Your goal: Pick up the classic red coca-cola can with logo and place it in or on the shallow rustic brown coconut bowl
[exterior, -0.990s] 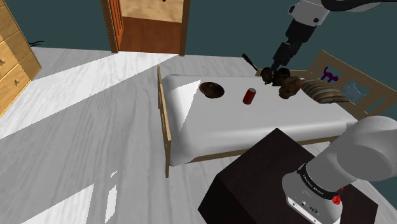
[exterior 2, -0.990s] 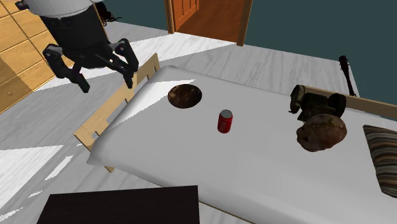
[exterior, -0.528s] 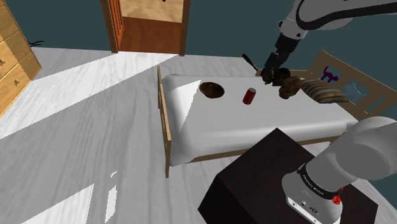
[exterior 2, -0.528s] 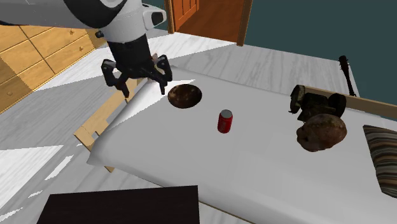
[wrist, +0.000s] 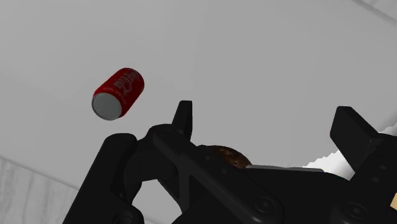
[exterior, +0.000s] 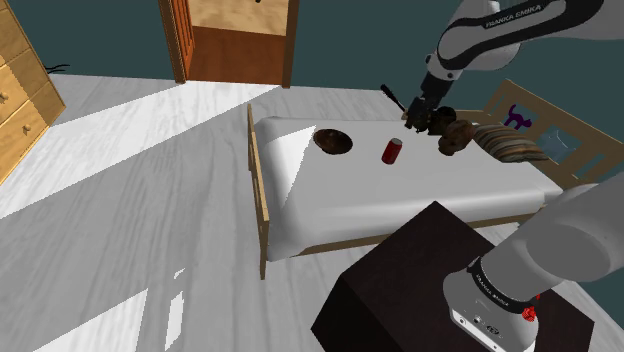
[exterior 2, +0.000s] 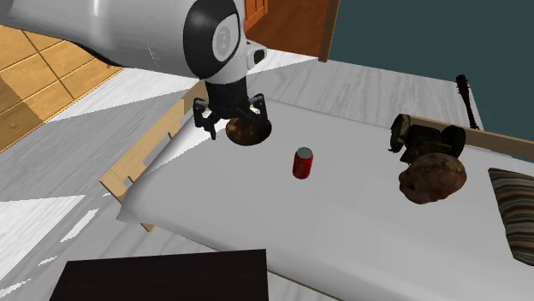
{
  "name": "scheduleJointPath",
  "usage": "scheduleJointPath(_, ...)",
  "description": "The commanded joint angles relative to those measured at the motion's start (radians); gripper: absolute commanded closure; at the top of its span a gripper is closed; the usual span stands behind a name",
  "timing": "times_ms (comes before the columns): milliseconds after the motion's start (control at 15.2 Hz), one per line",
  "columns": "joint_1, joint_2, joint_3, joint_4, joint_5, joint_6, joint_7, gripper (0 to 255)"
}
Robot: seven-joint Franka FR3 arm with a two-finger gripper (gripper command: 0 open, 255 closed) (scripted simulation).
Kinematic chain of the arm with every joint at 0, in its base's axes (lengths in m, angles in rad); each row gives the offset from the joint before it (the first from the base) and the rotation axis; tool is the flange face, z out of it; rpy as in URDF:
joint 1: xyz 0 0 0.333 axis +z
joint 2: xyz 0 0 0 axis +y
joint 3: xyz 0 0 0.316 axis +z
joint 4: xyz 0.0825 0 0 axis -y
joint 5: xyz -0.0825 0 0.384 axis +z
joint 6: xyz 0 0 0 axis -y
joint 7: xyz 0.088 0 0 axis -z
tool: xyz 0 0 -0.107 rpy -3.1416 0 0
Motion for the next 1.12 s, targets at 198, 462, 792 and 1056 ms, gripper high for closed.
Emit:
scheduleJointPath(198,-0.016,0.184,-0.051,0.073,0.065,0.103,-0.097,0)
scheduleJointPath(462,-0.042,0.342,-0.069,0.161,0.145,0.160,-0.186,0)
scheduleJointPath(792,-0.103,0.539,-0.059,0.298,0.248,0.200,-0.286,0)
scheduleJointPath(1056,-0.167,0.694,-0.034,0.431,0.310,0.210,-0.345,0)
